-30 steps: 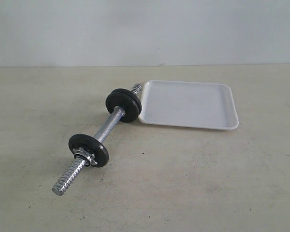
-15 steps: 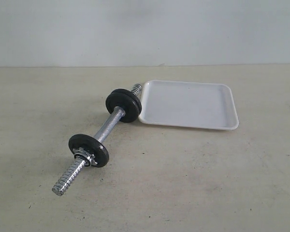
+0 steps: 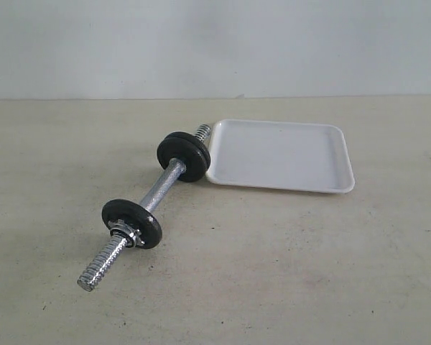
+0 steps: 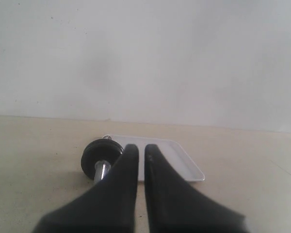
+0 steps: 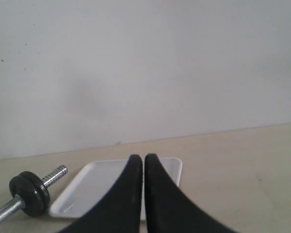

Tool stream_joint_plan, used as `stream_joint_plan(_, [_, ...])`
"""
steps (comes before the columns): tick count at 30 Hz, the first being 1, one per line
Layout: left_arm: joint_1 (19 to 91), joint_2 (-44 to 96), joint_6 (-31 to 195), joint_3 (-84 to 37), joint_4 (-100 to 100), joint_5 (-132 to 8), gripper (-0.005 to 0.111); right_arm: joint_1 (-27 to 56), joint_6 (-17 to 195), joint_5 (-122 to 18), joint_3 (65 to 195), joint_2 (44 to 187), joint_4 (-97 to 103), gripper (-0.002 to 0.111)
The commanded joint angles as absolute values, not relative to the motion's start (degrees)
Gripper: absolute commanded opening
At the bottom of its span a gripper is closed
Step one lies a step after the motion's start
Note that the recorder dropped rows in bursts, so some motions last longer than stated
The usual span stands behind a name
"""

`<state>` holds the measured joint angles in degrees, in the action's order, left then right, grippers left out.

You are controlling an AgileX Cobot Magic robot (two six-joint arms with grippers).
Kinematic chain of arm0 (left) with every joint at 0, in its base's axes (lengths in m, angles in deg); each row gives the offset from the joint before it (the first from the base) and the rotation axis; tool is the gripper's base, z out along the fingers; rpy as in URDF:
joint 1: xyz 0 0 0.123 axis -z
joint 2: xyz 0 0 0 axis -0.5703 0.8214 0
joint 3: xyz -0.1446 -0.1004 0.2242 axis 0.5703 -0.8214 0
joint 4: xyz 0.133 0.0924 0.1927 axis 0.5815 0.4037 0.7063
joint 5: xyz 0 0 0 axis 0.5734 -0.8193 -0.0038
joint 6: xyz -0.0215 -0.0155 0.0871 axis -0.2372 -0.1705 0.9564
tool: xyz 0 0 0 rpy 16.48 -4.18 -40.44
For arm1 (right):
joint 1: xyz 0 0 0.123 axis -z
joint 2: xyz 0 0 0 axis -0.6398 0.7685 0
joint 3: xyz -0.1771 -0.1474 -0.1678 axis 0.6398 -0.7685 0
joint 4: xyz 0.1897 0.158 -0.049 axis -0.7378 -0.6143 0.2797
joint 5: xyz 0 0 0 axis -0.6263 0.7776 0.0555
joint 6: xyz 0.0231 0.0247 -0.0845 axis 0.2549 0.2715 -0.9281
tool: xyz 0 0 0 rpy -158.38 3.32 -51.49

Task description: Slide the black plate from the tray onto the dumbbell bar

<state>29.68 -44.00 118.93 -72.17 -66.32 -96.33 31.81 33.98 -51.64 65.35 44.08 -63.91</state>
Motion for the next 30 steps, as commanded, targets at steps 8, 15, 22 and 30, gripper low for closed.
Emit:
stream_joint_plan(8, [30.03,-44.07,119.22,-72.4,-66.95,-96.13,0.004,31.88,55.18,-53.31,67.21,43.84,-33.19,0.0])
stream_joint_plan(15, [30.03,-44.07,119.22,-72.4,-66.95,-96.0,0.004,31.88,103.31,-47.5,65.08,43.84,19.0,0.0])
stream_joint_plan(22, [30.03,-44.07,119.22,-72.4,-66.95,-96.0,0.004,31.88,100.43,-33.66,65.08,43.84,19.6,0.0])
stream_joint_plan(30, [30.03,-44.07,119.22,-72.4,-66.95,-96.13,0.004,31.88,100.57,-30.31,65.08,43.84,18.94,0.0])
